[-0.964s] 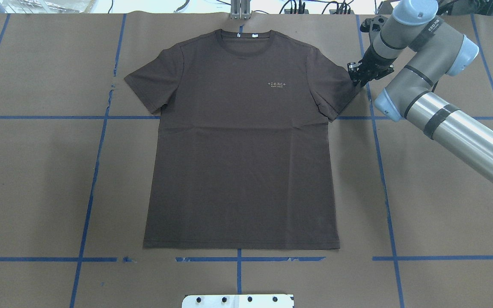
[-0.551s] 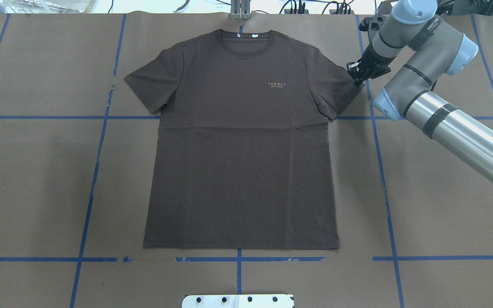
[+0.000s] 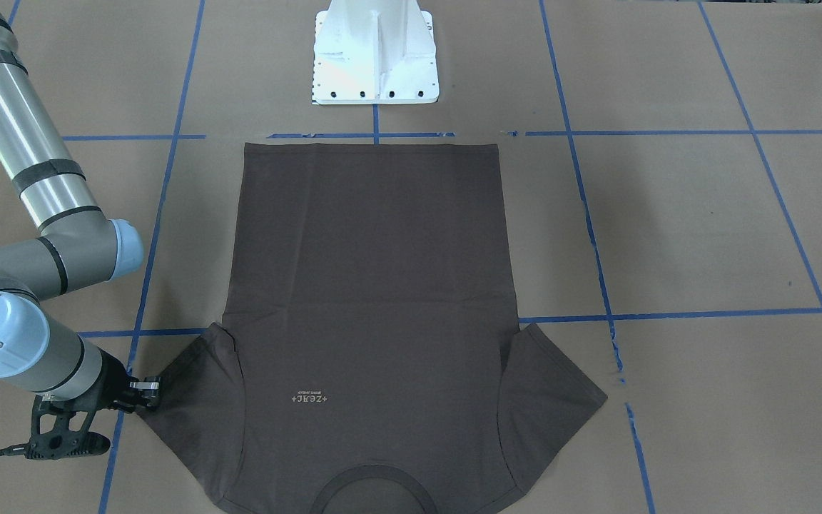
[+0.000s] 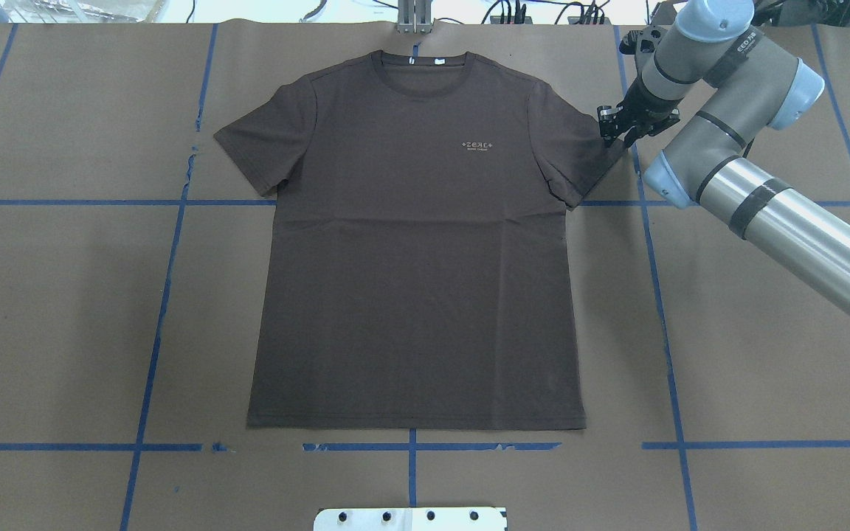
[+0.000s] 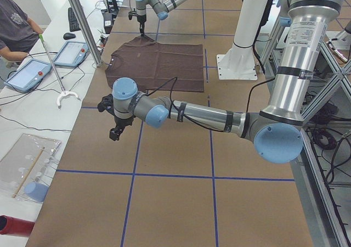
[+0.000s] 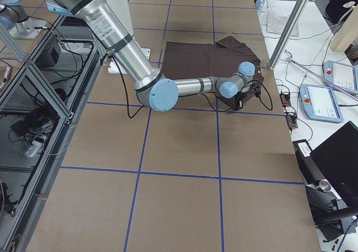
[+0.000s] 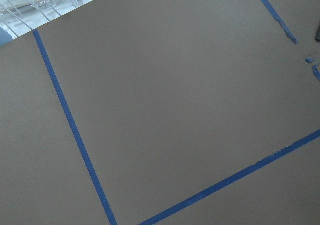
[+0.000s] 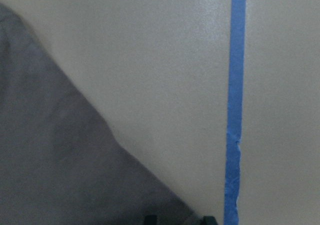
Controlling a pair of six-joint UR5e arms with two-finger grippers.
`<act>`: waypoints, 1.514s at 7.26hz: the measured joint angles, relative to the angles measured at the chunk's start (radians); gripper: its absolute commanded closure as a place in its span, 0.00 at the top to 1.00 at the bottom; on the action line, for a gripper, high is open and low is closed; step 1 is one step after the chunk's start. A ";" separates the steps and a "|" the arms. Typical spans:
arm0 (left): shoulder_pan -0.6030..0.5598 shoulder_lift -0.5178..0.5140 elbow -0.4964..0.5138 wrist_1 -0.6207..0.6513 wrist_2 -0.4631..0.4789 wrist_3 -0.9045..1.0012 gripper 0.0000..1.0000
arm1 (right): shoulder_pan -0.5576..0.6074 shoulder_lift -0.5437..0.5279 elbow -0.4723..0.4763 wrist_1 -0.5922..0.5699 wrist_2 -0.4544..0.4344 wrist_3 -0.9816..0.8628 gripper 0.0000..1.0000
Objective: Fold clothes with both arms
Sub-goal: 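Lower the right gripper and pinch the sleeve edge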
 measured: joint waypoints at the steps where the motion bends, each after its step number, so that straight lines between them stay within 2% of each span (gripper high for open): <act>1: 0.000 0.000 0.000 0.000 0.000 0.000 1.00 | 0.000 0.000 -0.001 -0.001 0.000 0.000 1.00; 4: 0.000 -0.001 0.000 -0.001 -0.001 -0.001 1.00 | -0.004 0.000 -0.014 -0.002 -0.001 0.000 1.00; 5: 0.000 -0.001 0.000 -0.001 -0.001 -0.001 1.00 | -0.007 0.000 -0.016 -0.002 -0.001 0.000 0.92; 6: 0.000 -0.001 0.000 -0.001 -0.001 -0.002 1.00 | -0.009 0.000 -0.017 -0.002 -0.002 0.001 0.68; 7: 0.000 -0.001 0.000 -0.001 -0.001 -0.002 1.00 | -0.010 0.000 -0.017 -0.002 -0.002 0.001 0.33; 8: 0.000 0.000 0.000 -0.001 -0.001 -0.001 1.00 | -0.010 0.000 -0.017 -0.002 -0.001 0.001 0.16; 10: 0.000 0.000 0.000 -0.001 -0.001 -0.001 1.00 | -0.010 0.002 -0.014 -0.002 0.000 0.002 0.06; 11: 0.000 0.000 0.000 -0.001 -0.001 0.000 1.00 | -0.010 0.004 -0.011 -0.002 0.001 0.002 0.05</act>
